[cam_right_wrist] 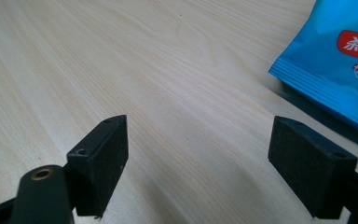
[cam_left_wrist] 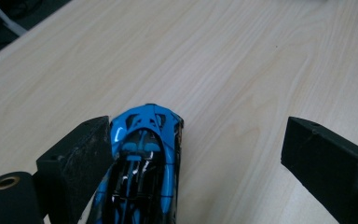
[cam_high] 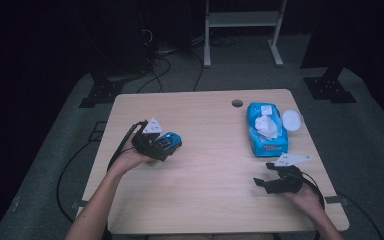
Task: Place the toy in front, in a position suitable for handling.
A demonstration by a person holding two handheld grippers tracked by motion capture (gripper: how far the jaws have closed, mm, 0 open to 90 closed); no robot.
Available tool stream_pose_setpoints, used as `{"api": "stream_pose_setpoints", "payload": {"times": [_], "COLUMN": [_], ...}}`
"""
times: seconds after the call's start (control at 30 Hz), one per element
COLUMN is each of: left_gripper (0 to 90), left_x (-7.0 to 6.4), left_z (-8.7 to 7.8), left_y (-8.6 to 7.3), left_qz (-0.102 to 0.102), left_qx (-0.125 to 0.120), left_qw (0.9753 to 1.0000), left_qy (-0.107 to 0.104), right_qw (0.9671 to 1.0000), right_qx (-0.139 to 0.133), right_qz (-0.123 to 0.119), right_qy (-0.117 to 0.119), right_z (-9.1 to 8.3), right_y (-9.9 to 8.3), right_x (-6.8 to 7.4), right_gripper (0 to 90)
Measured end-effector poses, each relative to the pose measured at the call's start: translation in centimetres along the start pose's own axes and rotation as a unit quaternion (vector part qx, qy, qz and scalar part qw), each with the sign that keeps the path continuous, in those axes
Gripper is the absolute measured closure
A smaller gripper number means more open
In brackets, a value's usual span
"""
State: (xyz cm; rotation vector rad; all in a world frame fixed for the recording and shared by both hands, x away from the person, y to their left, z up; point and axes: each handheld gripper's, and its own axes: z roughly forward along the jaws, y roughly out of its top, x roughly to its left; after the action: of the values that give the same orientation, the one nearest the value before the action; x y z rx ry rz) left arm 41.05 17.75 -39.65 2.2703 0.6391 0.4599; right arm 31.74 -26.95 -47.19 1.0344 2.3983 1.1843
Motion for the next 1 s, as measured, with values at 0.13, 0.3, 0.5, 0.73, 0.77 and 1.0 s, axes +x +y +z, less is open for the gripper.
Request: {"api": "stream_pose_setpoints", "payload": {"times": [0.13,0.3,0.5,0.73,0.77,1.0], "left_gripper": [8.2,8.2,8.2,8.2,8.2,8.2], "left_x": [0.4,1.2,2.2,3.4,3.4,4.3], "left_z": [0.1,0.5,1.2,2.2,2.2,3.1], "left_y": [0.2,0.4,0.4,-0.4,-0.4,-1.2], "left_qz": [0.002,0.000,-0.005,-0.019,-0.019,-0.032], "left_qx": [0.005,0.014,0.025,0.041,0.041,0.051], "left_qw": [1.0000,0.9999,0.9997,0.9990,0.9990,0.9982], "left_qy": [0.002,0.003,0.003,0.001,0.001,0.003], "right_qw": [1.0000,1.0000,1.0000,1.0000,1.0000,1.0000], "right_qx": [-0.001,0.000,-0.002,0.003,0.003,0.007], "right_qz": [0.001,0.001,-0.001,-0.002,-0.002,-0.004], "right_qy": [0.000,0.001,0.001,0.004,0.004,0.006], "right_z": [0.0,0.0,-0.1,0.0,0.0,0.2], "right_y": [0.0,0.0,0.1,0.1,0.1,0.0], "right_x": [0.0,0.0,0.0,0.0,0.0,0.1], "right_gripper": [19.3,19.5,19.5,19.5,19.5,19.5]}}
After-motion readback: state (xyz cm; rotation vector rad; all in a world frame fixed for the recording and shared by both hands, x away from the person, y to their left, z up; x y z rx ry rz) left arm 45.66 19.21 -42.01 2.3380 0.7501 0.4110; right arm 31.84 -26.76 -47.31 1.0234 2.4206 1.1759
